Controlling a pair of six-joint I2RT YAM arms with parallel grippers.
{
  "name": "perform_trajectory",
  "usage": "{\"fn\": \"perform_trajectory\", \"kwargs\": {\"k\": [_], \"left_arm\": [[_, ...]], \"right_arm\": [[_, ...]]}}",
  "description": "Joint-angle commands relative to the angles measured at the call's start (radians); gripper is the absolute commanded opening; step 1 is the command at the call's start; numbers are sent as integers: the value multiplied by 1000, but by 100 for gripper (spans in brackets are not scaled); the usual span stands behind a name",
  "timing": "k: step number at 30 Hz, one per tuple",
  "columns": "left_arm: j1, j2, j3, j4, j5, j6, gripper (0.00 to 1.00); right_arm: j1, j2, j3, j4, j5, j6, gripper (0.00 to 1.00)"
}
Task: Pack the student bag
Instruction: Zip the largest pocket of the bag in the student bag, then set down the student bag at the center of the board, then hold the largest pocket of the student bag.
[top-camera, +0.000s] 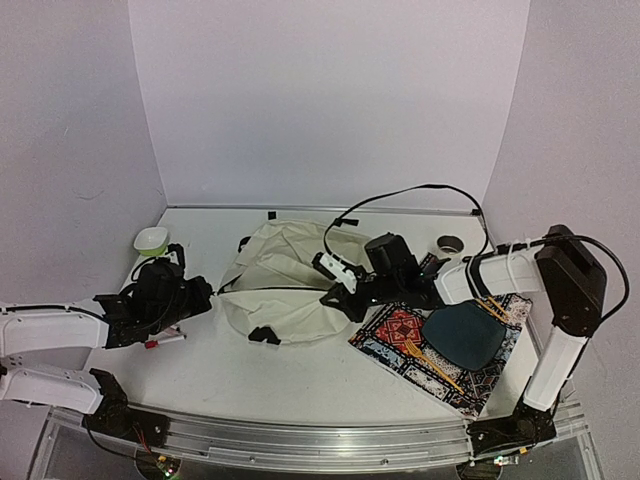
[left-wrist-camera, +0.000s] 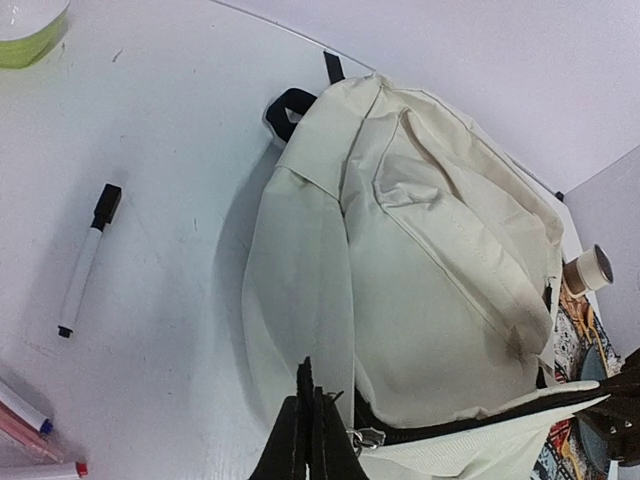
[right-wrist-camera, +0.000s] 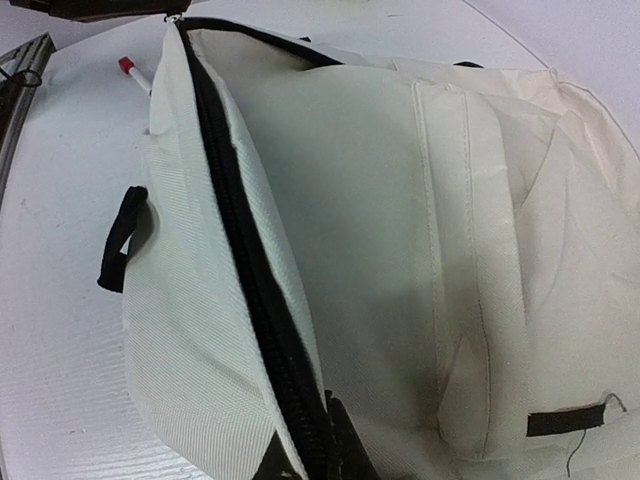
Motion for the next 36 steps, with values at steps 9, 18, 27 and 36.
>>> {"fn": "perform_trajectory", "kwargs": {"k": [9,18,27,36], "left_arm": [[53,-24,9,118,345,73,0],[-118,47,58,226,378,13,0],[-156,57,81,267,405,-11,0],[-158,70,96,268,420,-2,0]], "right_arm": [[83,-112,60,-126,156,71,57],[208,3,262,-216,239,67,72],[241,146,385,-238,206,53,69],[259,178,421,-295,155,20,64]]}}
